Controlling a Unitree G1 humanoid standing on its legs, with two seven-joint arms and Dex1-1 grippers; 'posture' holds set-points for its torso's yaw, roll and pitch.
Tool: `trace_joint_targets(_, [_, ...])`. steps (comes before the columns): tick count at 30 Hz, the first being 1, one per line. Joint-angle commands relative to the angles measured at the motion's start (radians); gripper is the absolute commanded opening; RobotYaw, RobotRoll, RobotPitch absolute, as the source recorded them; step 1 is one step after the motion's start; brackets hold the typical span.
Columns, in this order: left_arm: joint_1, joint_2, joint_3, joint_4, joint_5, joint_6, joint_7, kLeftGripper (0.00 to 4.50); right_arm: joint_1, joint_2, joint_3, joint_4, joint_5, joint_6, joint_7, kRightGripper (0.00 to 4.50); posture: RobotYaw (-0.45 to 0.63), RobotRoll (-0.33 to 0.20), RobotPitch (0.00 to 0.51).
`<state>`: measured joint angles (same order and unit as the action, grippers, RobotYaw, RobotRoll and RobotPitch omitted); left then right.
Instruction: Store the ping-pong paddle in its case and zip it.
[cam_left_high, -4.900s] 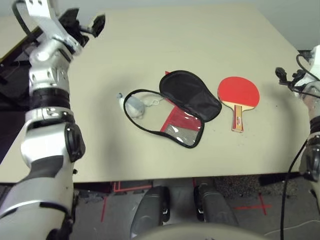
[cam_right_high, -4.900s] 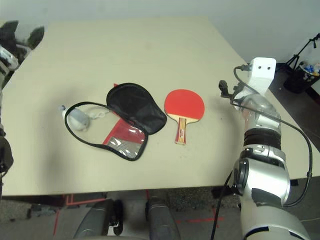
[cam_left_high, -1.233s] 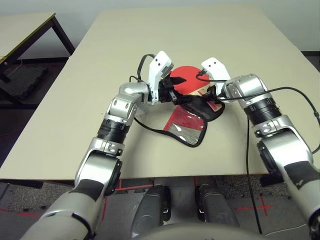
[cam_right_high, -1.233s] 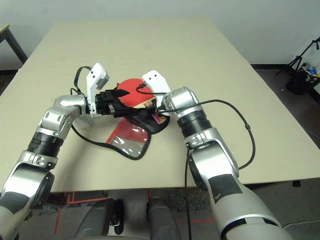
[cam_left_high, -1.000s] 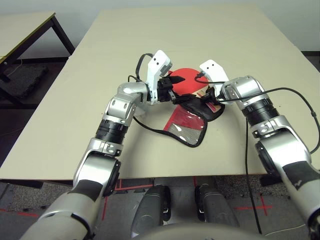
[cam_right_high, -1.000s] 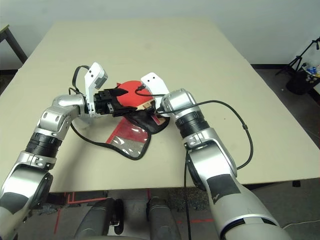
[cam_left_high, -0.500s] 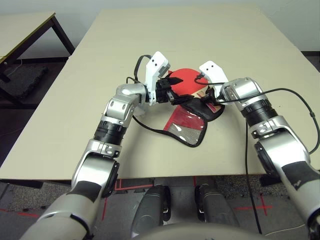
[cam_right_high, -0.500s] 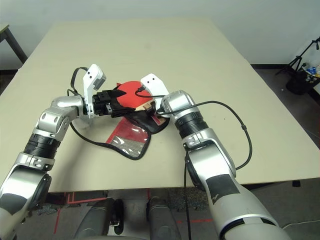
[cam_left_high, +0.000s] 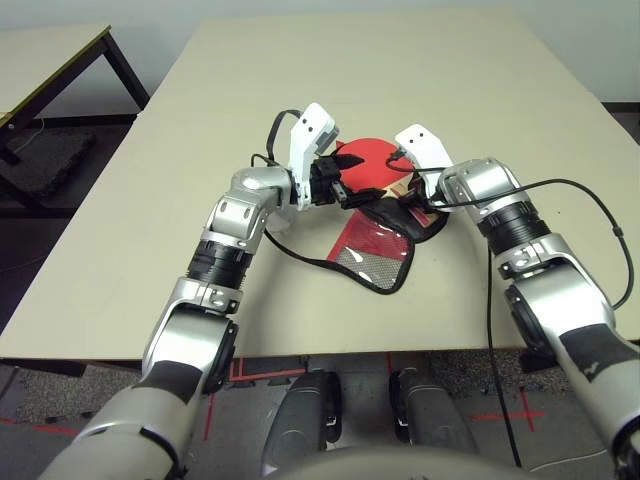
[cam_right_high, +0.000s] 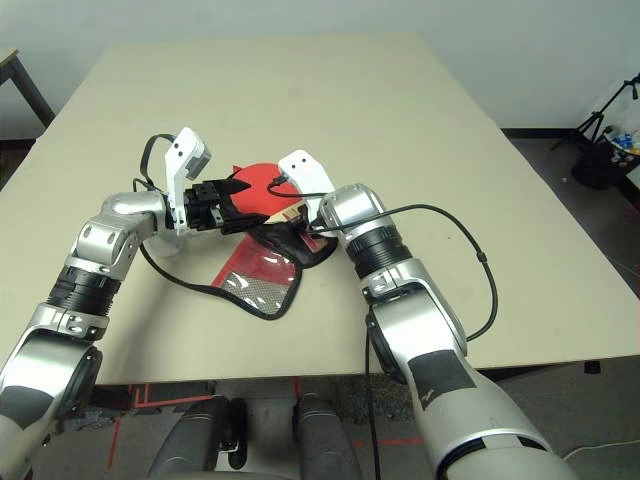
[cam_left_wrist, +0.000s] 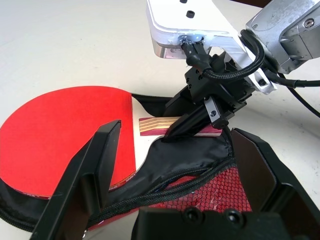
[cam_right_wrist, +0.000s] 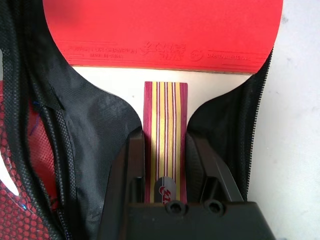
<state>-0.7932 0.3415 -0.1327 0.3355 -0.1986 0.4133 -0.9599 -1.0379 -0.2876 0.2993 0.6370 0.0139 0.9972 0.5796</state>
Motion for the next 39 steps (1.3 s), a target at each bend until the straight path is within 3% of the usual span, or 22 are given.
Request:
trace_joint_targets(1, [-0.025, 0.025, 0.016, -0.011, -0.010, 0.015, -0.004, 4.50, 0.015, -0.002, -0.015, -0.015, 0.006, 0.001, 0.020, 2.43, 0.02, 0.000, 0.078])
trace_joint_targets(4, [-0.048, 0.054, 0.047, -0.038, -0.038, 0.056, -0.006, 4.50, 0.024, -0.020, -0.036, -0.061, 0.021, 0.026, 0.030, 3.27, 0.03, 0.000, 0.071])
trace_joint_targets(8, [-0.065, 0.155, 0.074, -0.058, -0.052, 0.094, -0.049, 4.50, 0.070, -0.069, -0.085, -0.191, 0.065, 0.021, 0.073, 4.46, 0.03, 0.000, 0.072])
trace_joint_targets(14, [-0.062, 0.306, 0.104, -0.114, -0.078, 0.163, -0.110, 4.50, 0.135, -0.142, -0.165, -0.324, 0.125, -0.057, 0.138, 4.46, 0.04, 0.000, 0.078])
trace_joint_targets(21, [0.025, 0.496, 0.110, -0.227, -0.110, 0.280, -0.182, 4.50, 0.180, -0.196, -0.218, -0.338, 0.162, -0.224, 0.201, 4.46, 0.04, 0.000, 0.091])
trace_joint_targets(30, [0.231, 0.713, 0.067, -0.314, -0.115, 0.353, -0.306, 4.50, 0.210, -0.225, -0.243, -0.345, 0.207, -0.419, 0.330, 4.46, 0.05, 0.000, 0.109])
trace_joint_targets(36, [0.329, 0.775, 0.023, -0.351, -0.106, 0.361, -0.355, 4.50, 0.216, -0.239, -0.241, -0.351, 0.208, -0.431, 0.342, 4.46, 0.04, 0.000, 0.113])
trace_joint_targets(39, [0.360, 0.771, -0.001, -0.365, -0.095, 0.345, -0.352, 4.50, 0.216, -0.244, -0.241, -0.363, 0.211, -0.434, 0.353, 4.46, 0.03, 0.000, 0.115])
